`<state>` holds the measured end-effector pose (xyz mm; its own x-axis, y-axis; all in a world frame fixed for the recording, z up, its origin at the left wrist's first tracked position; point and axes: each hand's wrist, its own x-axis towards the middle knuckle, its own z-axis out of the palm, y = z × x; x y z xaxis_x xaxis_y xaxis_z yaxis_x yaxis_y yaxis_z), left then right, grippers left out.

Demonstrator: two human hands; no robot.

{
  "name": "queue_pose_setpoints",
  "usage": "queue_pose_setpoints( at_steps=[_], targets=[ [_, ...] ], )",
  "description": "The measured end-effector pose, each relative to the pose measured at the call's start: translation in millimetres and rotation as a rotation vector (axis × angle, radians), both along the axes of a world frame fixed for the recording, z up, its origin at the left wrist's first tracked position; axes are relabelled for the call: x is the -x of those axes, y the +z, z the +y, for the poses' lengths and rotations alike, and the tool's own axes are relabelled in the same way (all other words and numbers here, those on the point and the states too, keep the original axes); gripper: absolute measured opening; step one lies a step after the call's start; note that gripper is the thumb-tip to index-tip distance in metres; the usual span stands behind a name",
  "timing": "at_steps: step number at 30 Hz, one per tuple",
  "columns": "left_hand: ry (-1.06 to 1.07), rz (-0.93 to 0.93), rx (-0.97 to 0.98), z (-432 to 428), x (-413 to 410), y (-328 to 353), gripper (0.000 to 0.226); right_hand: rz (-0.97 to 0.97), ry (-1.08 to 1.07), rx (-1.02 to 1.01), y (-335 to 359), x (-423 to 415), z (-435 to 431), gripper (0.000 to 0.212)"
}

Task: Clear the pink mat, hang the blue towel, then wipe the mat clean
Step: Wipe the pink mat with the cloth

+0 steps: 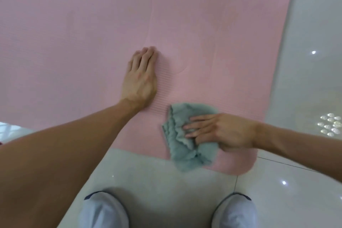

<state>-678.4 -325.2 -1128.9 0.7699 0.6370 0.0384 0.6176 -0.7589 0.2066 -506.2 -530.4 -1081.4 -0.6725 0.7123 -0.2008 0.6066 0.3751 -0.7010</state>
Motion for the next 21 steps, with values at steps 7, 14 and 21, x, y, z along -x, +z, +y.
queue_pose_setpoints(
  at_steps=[7,14,21],
  targets=[
    [-0.066,-0.072,-0.094,16,-66,16,0.033,-0.07,-0.91,0.11,30,-79,28,0.038],
    [-0.122,-0.031,0.019,-12,-155,2,0.055,0.058,-1.651,-0.032,46,-186,94,0.022],
    [-0.123,-0.053,-0.006,-8,-158,0,0.055,-0.231,-1.621,-0.383,64,-253,179,0.043]
  ],
)
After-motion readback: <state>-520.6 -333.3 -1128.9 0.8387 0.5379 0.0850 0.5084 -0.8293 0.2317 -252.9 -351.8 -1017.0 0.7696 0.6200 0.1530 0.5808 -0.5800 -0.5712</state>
